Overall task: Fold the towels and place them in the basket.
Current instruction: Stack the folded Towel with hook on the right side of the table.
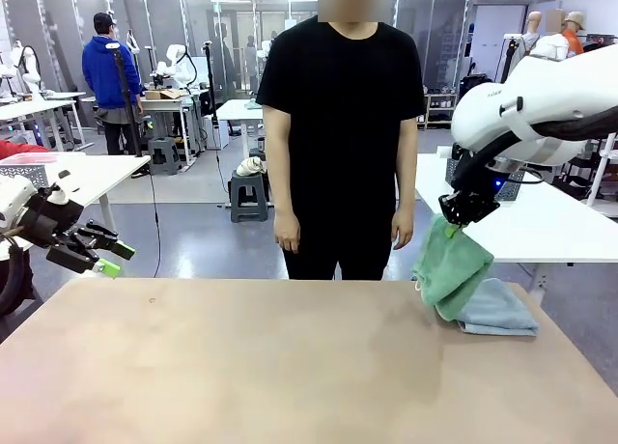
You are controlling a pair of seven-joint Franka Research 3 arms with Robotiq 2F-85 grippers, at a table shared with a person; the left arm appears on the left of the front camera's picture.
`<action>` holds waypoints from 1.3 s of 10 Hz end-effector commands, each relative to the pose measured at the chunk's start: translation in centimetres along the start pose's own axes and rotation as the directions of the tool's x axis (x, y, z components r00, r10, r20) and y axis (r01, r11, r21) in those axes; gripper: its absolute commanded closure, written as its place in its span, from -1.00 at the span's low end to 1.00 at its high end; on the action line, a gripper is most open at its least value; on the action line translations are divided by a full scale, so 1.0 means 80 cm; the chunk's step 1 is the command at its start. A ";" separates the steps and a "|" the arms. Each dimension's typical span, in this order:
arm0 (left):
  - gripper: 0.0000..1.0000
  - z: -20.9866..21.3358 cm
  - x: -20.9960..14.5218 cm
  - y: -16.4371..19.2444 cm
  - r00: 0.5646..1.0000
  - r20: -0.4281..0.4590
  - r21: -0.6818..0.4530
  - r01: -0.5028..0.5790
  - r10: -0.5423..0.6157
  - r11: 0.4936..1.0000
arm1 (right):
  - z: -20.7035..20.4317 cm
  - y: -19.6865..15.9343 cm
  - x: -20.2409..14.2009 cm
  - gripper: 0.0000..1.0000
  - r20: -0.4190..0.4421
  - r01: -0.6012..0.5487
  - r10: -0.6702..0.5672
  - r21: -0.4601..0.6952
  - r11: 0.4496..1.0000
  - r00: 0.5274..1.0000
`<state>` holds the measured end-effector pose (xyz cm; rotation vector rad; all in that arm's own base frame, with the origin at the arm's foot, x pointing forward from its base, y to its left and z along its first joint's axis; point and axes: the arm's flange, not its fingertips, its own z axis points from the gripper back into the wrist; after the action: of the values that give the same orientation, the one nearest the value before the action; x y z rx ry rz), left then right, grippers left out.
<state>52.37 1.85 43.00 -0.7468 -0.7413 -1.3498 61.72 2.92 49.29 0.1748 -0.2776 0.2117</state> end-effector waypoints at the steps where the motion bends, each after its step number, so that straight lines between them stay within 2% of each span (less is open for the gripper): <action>1: -0.60 0.001 0.001 -0.001 1.000 -0.002 0.002 0.002 -0.002 1.000 | 0.006 -0.017 0.014 0.89 0.000 0.006 -0.006 0.048 0.999 1.000; 5: -0.60 0.001 0.001 -0.001 1.000 -0.002 0.002 0.002 -0.002 1.000 | 0.002 -0.040 0.018 0.89 -0.049 0.018 -0.016 0.030 0.999 0.999; 6: -0.60 0.001 0.001 -0.001 1.000 -0.002 0.002 0.002 -0.002 1.000 | -0.004 -0.041 0.019 0.89 -0.051 0.027 -0.028 -0.008 1.000 0.998; 7: -0.60 0.001 0.001 -0.001 1.000 -0.002 0.002 0.002 -0.002 1.000 | 0.001 -0.032 0.011 0.89 -0.031 0.041 -0.040 0.019 0.999 0.999; 13: -0.60 0.001 0.001 -0.001 1.000 -0.002 0.002 0.002 -0.002 1.000 | 0.001 -0.032 0.011 0.89 -0.031 0.041 -0.040 0.019 0.999 0.999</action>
<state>52.37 1.85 43.00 -0.7468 -0.7413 -1.3498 63.28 0.50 48.90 0.1918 -0.2342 0.1792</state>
